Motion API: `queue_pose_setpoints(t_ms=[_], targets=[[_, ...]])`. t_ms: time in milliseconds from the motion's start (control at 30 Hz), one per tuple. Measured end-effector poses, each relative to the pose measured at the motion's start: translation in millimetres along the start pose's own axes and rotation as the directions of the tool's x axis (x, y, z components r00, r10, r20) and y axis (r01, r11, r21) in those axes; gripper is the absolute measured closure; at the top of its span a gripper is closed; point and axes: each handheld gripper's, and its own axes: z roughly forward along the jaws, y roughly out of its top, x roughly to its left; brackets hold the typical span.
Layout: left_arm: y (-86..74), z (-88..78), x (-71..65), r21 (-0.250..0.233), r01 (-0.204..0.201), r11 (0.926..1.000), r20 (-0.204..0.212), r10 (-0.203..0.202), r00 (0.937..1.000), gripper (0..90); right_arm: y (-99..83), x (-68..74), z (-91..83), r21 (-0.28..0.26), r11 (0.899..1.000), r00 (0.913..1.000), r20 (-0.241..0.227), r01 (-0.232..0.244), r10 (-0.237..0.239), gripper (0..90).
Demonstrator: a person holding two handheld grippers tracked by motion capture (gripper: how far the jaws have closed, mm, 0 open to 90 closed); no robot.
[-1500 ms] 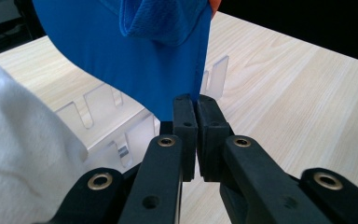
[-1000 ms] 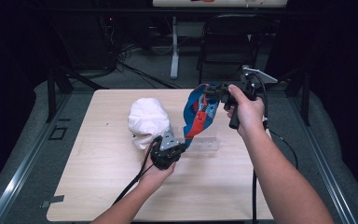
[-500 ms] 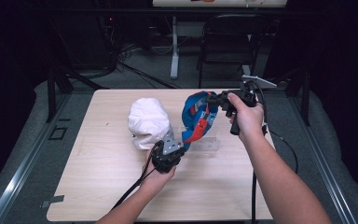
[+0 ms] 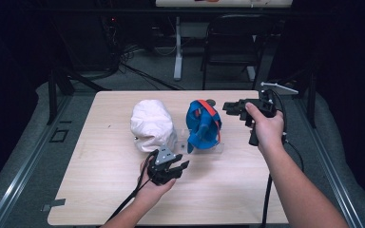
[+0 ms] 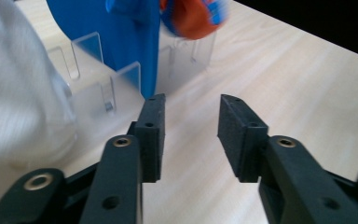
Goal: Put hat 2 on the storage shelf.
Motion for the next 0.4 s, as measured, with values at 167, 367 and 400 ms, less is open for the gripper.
queue_pose_setpoints(t_ms=[167, 367, 400], targets=[[-15.5, -19.2, 1.9, 0.026, 0.001, 0.9997, -0.012, 0.0, 0.9999, 56.1, -14.2, -5.3, -2.2, 0.029, 0.996, 0.9948, 0.053, 0.085, -0.087, 57.4], [-31.3, -30.7, 9.8, 0.038, 0.022, 0.9991, -0.05, -0.02, 0.9985, 53.2, -47.2, -23.3, -3.0, 0.038, 0.973, 0.9615, 0.15, 0.227, -0.23, 50.7], [-32.6, -30.4, 10.0, 0.036, 0.021, 0.9991, -0.057, -0.019, 0.9982, 53.1, -54.0, -27.9, -2.8, 0.035, 0.969, 0.9569, 0.152, 0.245, -0.247, 49.8]])
